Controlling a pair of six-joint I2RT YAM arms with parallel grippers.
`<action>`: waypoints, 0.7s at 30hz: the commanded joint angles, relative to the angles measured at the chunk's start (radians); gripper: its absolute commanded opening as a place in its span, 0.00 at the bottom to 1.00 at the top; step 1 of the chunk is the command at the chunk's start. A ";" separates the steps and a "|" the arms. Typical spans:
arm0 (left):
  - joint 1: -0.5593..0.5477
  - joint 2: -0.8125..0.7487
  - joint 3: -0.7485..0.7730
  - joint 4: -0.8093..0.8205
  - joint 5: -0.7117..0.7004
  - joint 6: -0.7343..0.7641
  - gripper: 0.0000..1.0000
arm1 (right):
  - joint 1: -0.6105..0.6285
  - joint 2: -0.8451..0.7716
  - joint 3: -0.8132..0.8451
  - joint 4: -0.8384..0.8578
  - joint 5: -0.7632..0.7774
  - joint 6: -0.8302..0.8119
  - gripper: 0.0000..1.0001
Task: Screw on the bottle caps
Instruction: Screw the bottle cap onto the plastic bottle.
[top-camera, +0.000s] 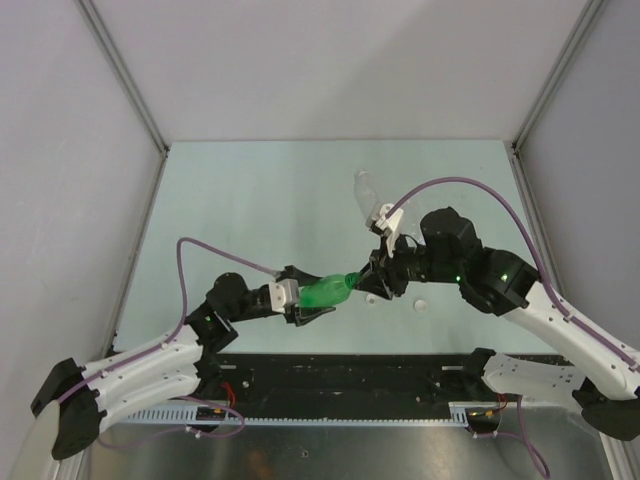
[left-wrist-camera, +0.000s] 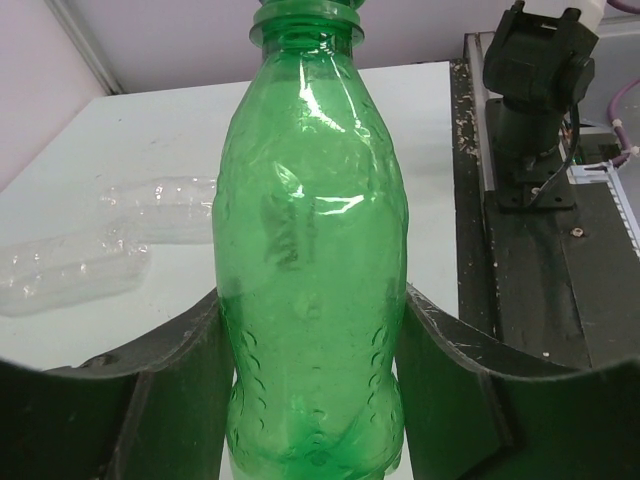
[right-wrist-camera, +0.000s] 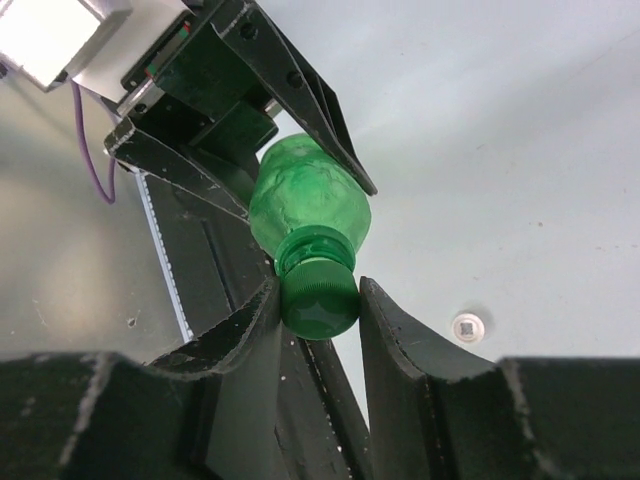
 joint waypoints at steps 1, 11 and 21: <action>-0.002 0.011 0.051 0.073 0.065 0.000 0.20 | 0.007 0.010 -0.001 0.100 -0.046 0.017 0.15; -0.003 0.026 0.065 0.072 0.103 0.007 0.20 | 0.007 0.064 -0.003 0.078 -0.108 0.010 0.17; -0.002 0.044 0.140 0.114 -0.143 -0.190 0.20 | 0.035 0.062 -0.012 0.081 -0.104 0.001 0.18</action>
